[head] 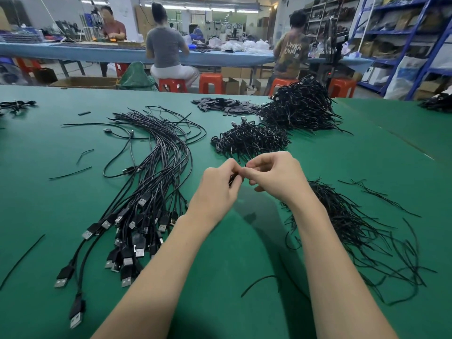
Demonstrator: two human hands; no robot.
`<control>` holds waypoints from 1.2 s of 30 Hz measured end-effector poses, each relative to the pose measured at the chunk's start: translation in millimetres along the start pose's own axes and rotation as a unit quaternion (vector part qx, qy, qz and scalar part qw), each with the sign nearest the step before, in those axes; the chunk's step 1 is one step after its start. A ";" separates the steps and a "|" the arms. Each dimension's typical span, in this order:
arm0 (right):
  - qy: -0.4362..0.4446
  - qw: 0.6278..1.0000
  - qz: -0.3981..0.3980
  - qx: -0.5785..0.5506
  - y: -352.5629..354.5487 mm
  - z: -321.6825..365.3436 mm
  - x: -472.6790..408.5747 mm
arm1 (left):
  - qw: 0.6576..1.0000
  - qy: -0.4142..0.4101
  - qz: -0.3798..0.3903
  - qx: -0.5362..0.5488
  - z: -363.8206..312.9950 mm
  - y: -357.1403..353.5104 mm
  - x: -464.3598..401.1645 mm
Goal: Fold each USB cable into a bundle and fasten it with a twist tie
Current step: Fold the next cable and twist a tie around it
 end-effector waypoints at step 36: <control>-0.333 0.800 0.156 -0.474 -37.0 -21.6 22.7 | 0.905 0.157 -0.027 0.394 0.4 8.7 -10.5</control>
Point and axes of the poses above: each hand's wrist, its own x-axis away from the middle knuckle, its own y-axis out of the back of the hand, z = x × y, the point moved 8 cm from there along -x, towards the middle knuckle, and after that the axes turned 9 degrees about -z, right-handed, at the moved point
